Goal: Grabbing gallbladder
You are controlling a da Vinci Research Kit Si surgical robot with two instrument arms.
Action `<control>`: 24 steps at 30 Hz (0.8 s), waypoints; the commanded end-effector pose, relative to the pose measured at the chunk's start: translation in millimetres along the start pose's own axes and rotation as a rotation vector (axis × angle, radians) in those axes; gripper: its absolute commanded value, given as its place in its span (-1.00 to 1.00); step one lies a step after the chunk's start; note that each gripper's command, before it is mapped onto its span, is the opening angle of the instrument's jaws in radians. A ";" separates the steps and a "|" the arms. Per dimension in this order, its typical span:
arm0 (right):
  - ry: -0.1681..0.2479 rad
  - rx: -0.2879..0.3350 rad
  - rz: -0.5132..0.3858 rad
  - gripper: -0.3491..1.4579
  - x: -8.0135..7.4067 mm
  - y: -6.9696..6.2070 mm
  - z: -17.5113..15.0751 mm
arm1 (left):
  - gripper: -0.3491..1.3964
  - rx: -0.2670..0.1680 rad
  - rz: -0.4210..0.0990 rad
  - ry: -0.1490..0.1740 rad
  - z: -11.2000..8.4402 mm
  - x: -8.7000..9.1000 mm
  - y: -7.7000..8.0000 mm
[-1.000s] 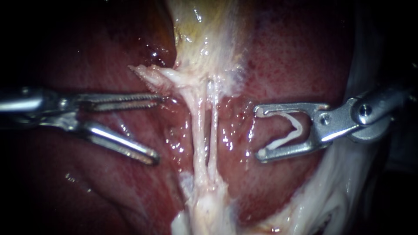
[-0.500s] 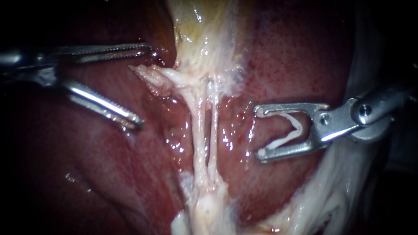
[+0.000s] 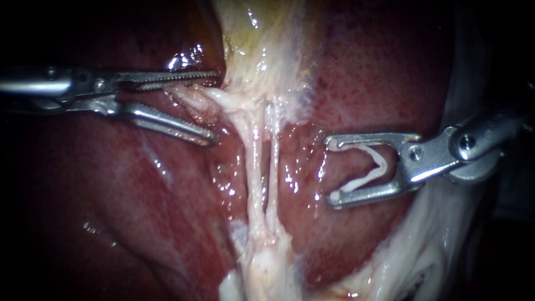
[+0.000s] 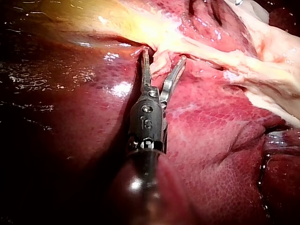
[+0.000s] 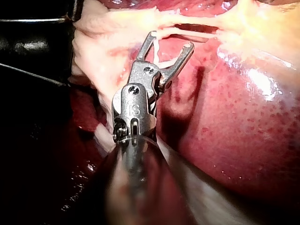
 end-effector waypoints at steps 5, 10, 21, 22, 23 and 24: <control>0.000 0.000 0.000 -0.07 0.0 0.0 0.0 | -0.08 -0.001 -0.015 -0.001 -0.5 0.7 0.3; 0.000 0.000 0.000 -0.07 0.0 0.0 0.0 | -0.17 -0.003 -0.036 -0.001 -0.8 1.3 0.5; 0.000 0.000 0.000 -0.07 0.0 0.0 0.0 | -1.00 -0.009 -0.084 -0.002 -1.7 1.4 0.0; 0.000 0.000 0.000 -0.07 0.0 0.0 0.0 | -1.00 -0.010 -0.090 -0.002 -1.8 1.4 0.0; 0.000 0.000 0.000 -0.07 0.0 0.0 0.0 | -1.00 -0.010 -0.097 -0.002 -2.0 1.5 0.0; 0.000 0.000 0.000 -0.07 0.0 0.0 0.0 | -1.00 -0.012 -0.109 -0.003 -2.1 1.6 0.0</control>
